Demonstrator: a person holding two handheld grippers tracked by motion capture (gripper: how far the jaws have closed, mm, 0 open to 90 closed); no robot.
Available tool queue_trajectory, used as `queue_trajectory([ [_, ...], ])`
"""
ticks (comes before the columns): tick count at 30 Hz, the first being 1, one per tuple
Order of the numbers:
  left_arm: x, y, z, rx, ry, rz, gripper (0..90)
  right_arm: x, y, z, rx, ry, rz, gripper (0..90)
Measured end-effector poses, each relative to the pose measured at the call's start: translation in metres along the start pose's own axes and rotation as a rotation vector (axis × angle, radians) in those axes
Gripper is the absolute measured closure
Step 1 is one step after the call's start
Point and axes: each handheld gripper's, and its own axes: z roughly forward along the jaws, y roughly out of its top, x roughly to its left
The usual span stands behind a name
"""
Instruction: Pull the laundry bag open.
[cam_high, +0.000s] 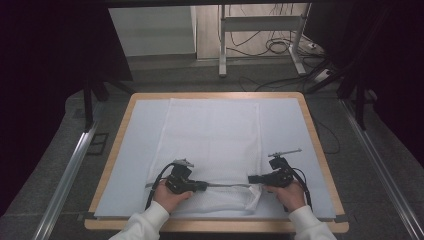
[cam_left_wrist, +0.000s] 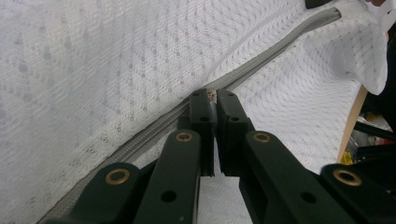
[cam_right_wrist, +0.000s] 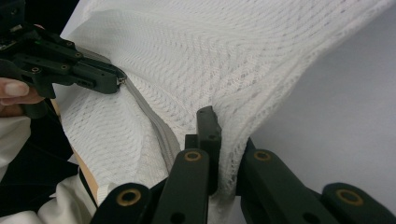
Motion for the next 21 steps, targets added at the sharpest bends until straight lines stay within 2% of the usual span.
queue_trajectory([
  [4, 0.003, -0.001, -0.003, -0.007, 0.000, -0.014, 87.1, 0.000, 0.000, 0.000, -0.002, -0.001, 0.000, 88.8],
  [8, 0.008, -0.004, -0.010, -0.018, 0.040, -0.020, 87.1, 0.000, 0.000, -0.001, -0.003, -0.015, -0.004, 88.8],
  [10, 0.013, -0.007, -0.015, -0.017, 0.040, -0.029, 87.1, -0.002, -0.001, -0.003, -0.010, -0.017, 0.003, 88.8],
  [12, 0.017, -0.010, -0.017, -0.021, 0.022, -0.045, 87.1, -0.004, -0.002, -0.005, -0.013, -0.011, 0.009, 88.8],
  [15, 0.016, -0.012, -0.019, -0.017, 0.026, -0.037, 87.1, -0.004, -0.002, -0.004, -0.007, -0.012, 0.004, 88.8],
  [17, 0.017, -0.012, -0.021, -0.021, 0.044, -0.034, 87.1, -0.004, -0.002, -0.003, -0.006, -0.020, 0.002, 88.8],
  [21, 0.023, -0.016, -0.027, -0.028, 0.044, -0.054, 87.1, -0.006, -0.003, -0.005, -0.007, -0.018, 0.008, 88.8],
])
